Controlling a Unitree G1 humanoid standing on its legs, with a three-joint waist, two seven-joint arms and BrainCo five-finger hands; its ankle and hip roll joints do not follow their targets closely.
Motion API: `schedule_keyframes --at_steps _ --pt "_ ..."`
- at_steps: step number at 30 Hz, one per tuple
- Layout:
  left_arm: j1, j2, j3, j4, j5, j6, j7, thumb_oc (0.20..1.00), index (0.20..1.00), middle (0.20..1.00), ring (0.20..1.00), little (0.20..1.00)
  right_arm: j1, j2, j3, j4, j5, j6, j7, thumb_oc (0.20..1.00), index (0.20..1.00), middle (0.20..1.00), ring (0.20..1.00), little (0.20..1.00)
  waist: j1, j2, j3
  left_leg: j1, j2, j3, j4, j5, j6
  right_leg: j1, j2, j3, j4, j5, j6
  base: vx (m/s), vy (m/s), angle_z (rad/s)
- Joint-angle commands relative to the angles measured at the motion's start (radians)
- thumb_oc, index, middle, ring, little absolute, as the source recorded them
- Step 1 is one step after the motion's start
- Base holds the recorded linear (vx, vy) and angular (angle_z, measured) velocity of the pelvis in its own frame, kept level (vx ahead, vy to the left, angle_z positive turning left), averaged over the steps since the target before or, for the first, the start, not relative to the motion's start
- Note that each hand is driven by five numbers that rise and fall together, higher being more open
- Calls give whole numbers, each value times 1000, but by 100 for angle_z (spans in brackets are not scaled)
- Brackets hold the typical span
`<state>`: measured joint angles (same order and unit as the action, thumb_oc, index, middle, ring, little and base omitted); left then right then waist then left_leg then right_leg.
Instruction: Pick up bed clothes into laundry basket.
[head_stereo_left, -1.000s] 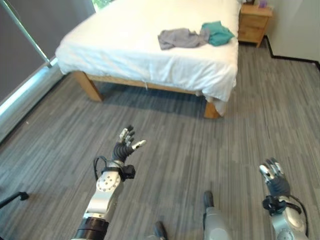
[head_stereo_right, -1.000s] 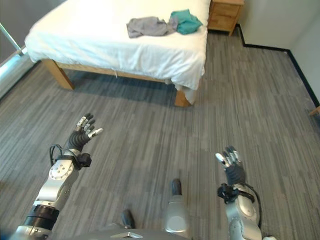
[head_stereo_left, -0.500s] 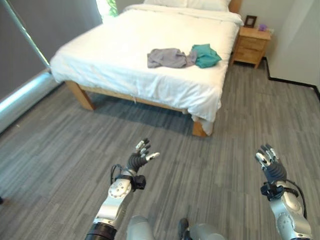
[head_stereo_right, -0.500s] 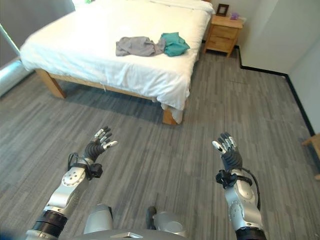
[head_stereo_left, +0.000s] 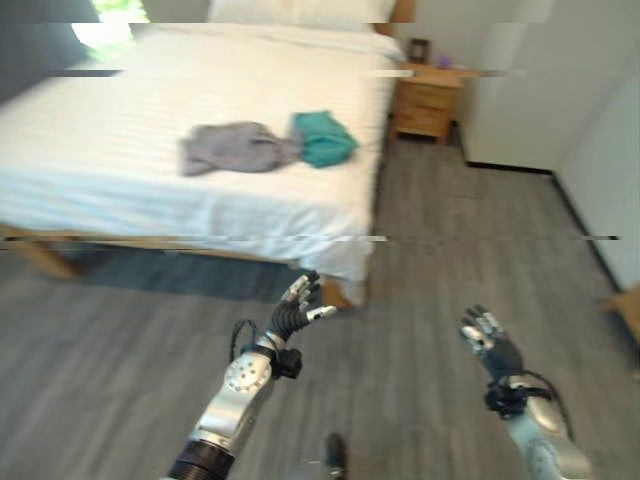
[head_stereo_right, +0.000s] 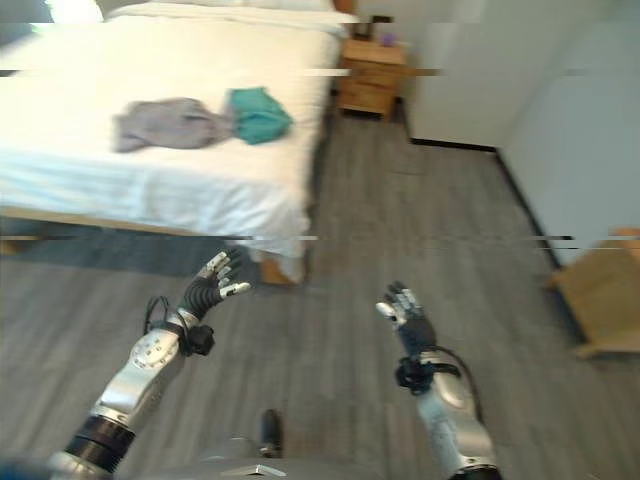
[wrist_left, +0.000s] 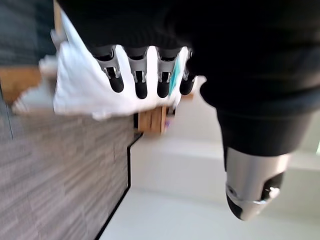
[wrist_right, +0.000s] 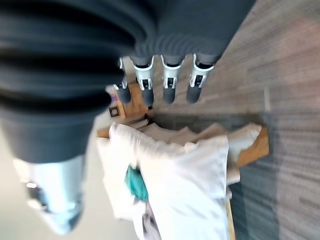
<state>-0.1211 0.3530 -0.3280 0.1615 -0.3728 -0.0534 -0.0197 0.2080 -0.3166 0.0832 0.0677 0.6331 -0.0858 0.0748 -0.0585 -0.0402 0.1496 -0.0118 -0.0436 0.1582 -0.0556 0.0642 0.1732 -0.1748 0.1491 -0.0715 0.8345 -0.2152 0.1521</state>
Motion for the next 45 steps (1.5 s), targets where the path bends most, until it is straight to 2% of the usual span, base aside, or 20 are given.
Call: schedule_keyframes --at_steps 1,2,3,5,6,10,13,14,15,16,18,22,23,26,28,29,33,40,43,45 --pt "-46 41 35 -64 3 -59 -22 1000 1000 1000 1000 1000 -71 7 -43 3 -3 -31 17 1000 1000 1000 1000 1000 17 39 17 67 85 -12 19 7 -138 29 -170 76 -268 250 26 381 -116 89" --pt "-56 41 24 -65 -10 -61 -35 1000 1000 1000 1000 1000 -62 6 -53 1 2 -32 20 1000 1000 1000 1000 1000 6 41 12 81 83 -39 11 -1 -150 40 -190 97 -364 217 4 405 -176 117" --pt "-66 34 10 -57 -19 -61 -43 1000 1000 1000 1000 1000 -47 5 -68 2 3 -35 20 1000 1000 1000 1000 1000 -14 32 7 91 67 -79 17 -21 -161 60 -200 164 -520 191 -7 351 -184 126" --pt "-107 41 -4 -41 12 -76 -25 1000 1000 1000 1000 1000 -33 -11 -93 -7 -18 -40 25 1000 1000 1000 1000 1000 -33 16 -4 85 56 -133 32 -51 -170 105 -202 290 -724 200 4 261 -227 145" --pt "-93 43 -5 -43 -6 -72 -48 1000 1000 1000 1000 1000 -29 -14 -107 -7 0 -31 20 1000 1000 1000 1000 1000 -12 3 -17 80 63 -177 27 -53 -180 128 -202 317 -734 213 12 150 -224 144" --pt "-46 45 20 -73 -33 -81 -71 1000 1000 1000 1000 1000 -26 -41 -133 -36 3 -50 27 1000 1000 1000 1000 1000 -8 -5 -29 72 69 -218 31 -46 -192 160 -181 291 -768 221 -17 133 -237 89" --pt "30 49 63 -93 -125 -72 -96 1000 1000 1000 1000 1000 -39 -71 -191 -33 9 -69 19 1000 1000 1000 1000 1000 -4 -13 -11 34 74 -236 90 -52 -216 179 -188 232 -782 216 -40 -8 -137 76" --pt "58 50 83 -92 -142 -72 -98 1000 1000 1000 1000 1000 -41 -81 -213 -38 11 -75 13 1000 1000 1000 1000 1000 -3 -18 -1 17 86 -198 109 -44 -218 183 -197 207 -787 221 -46 -37 -68 74" --pt "60 50 85 -94 -142 -71 -98 1000 1000 1000 1000 1000 -41 -82 -212 -38 11 -75 13 1000 1000 1000 1000 1000 -6 -17 -2 14 86 -201 114 -46 -218 184 -197 204 -788 220 -46 -90 -44 79" --pt "101 50 121 -96 -156 -63 -96 1000 1000 1000 1000 1000 -38 -95 -242 -47 4 -80 5 1000 1000 1000 1000 1000 -17 -27 7 0 119 -93 145 -49 -226 184 -221 153 -795 225 -46 -80 -32 83" --pt "152 38 168 -86 -162 -62 -76 1000 1000 1000 1000 1000 -13 -88 -274 -58 0 -82 -8 1000 1000 1000 1000 1000 -25 -17 -1 15 149 -5 128 -51 -231 196 -228 102 -813 216 -48 -43 -29 116" --pt "219 18 271 -64 -97 -54 23 1000 1000 1000 1000 1000 11 -50 -302 -49 -29 -76 -42 1000 1000 1000 1000 1000 -20 1 -21 36 136 -39 59 -32 -229 205 -223 81 -819 211 -43 34 16 63" --pt "229 -16 348 -6 -52 -72 118 1000 1000 1000 1000 1000 -65 -127 -180 48 -155 -31 -99 1000 1000 1000 1000 1000 61 -24 57 -47 179 -51 170 20 -265 229 -240 22 -794 171 -69 -8 2 11" --pt "201 -32 322 6 -75 -71 112 1000 1000 1000 1000 1000 -24 -108 -209 62 -144 -33 -99 1000 1000 1000 1000 1000 25 -20 20 -2 149 -33 161 -30 -250 224 -233 16 -816 180 -72 -100 -87 15" --pt "188 -38 309 16 -77 -69 115 1000 1000 1000 1000 1000 -5 -97 -223 68 -140 -34 -106 1000 1000 1000 1000 1000 2 -4 -1 32 143 6 97 -23 -245 228 -221 3 -821 181 -68 21 21 22" --pt "164 -37 294 27 -52 -67 122 1000 1000 1000 1000 1000 9 -87 -241 62 -135 -38 -124 1000 1000 1000 1000 1000 -20 18 -17 57 125 24 20 -9 -239 220 -208 -6 -817 179 -66 2 46 12" --pt "140 -21 305 21 -45 -78 150 1000 1000 1000 1000 1000 -4 -67 -239 67 -118 -48 -138 1000 1000 1000 1000 1000 -36 23 -22 71 109 6 3 -6 -233 222 -206 -1 -825 191 -64 -6 35 17" --pt "195 -19 413 36 -77 -99 201 1000 1000 1000 1000 1000 -71 -77 -213 65 -121 -46 -127 1000 1000 1000 1000 1000 -6 25 -26 89 89 -10 -10 -26 -209 235 -223 13 -824 195 -48 41 96 -4" --pt "215 5 457 54 -66 -95 225 1000 1000 1000 1000 1000 -96 -69 -233 46 -153 -63 -159 1000 1000 1000 1000 1000 5 29 -8 80 78 -13 -4 -40 -190 203 -239 24 -755 180 -35 11 139 -1" --pt "209 13 473 70 -57 -89 234 1000 1000 1000 1000 1000 -87 -55 -241 29 -165 -64 -161 1000 1000 1000 1000 1000 3 28 16 79 76 -9 -1 -50 -174 143 -242 36 -640 179 -19 -39 125 4"
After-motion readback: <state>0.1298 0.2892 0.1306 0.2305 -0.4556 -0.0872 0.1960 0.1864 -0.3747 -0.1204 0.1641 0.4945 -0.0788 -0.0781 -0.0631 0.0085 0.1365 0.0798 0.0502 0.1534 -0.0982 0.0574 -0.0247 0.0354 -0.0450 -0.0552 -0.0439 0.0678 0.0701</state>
